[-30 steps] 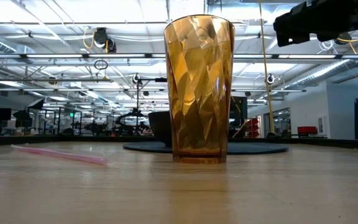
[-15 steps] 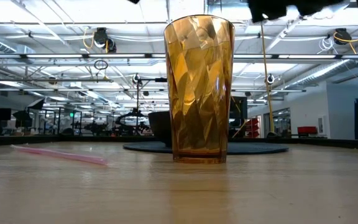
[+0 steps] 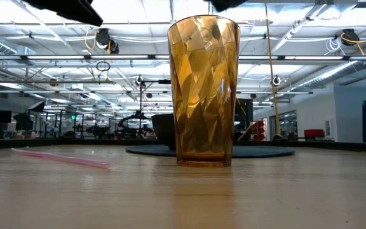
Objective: Pick & Place Utensil
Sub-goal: Put the cup on the mat to the right of the bowl
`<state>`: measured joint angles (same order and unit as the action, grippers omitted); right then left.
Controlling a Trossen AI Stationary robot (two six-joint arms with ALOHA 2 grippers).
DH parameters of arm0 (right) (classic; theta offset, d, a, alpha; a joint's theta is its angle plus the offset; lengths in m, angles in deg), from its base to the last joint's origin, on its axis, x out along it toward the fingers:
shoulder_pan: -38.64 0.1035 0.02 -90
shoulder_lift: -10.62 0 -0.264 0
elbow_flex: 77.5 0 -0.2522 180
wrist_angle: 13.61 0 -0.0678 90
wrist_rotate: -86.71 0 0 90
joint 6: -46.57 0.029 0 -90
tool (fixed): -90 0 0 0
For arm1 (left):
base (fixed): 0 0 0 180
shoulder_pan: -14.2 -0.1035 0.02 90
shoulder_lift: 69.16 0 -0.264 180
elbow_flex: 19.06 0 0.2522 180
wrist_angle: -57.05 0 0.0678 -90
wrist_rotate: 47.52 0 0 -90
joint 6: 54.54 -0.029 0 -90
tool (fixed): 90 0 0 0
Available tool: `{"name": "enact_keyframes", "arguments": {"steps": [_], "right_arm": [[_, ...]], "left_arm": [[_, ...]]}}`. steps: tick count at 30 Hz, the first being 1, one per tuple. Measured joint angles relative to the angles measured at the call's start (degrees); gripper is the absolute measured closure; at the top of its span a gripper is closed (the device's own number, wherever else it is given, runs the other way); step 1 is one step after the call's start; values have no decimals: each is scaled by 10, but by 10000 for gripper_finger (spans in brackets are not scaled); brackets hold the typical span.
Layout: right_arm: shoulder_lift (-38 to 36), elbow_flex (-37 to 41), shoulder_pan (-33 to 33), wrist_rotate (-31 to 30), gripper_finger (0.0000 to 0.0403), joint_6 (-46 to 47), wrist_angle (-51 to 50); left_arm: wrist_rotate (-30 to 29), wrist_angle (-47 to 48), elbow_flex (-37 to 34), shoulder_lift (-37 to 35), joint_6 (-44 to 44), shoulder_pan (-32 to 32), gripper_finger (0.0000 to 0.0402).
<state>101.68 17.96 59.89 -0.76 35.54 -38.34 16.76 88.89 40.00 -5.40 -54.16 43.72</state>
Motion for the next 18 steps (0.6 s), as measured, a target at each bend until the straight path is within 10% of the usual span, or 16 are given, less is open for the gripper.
{"name": "enact_keyframes", "arguments": {"steps": [18], "right_arm": [[32, -43, -41, 18, 230, 76, -104]], "left_arm": [[-14, -79, -79, -53, 1, 18, 266]]}}
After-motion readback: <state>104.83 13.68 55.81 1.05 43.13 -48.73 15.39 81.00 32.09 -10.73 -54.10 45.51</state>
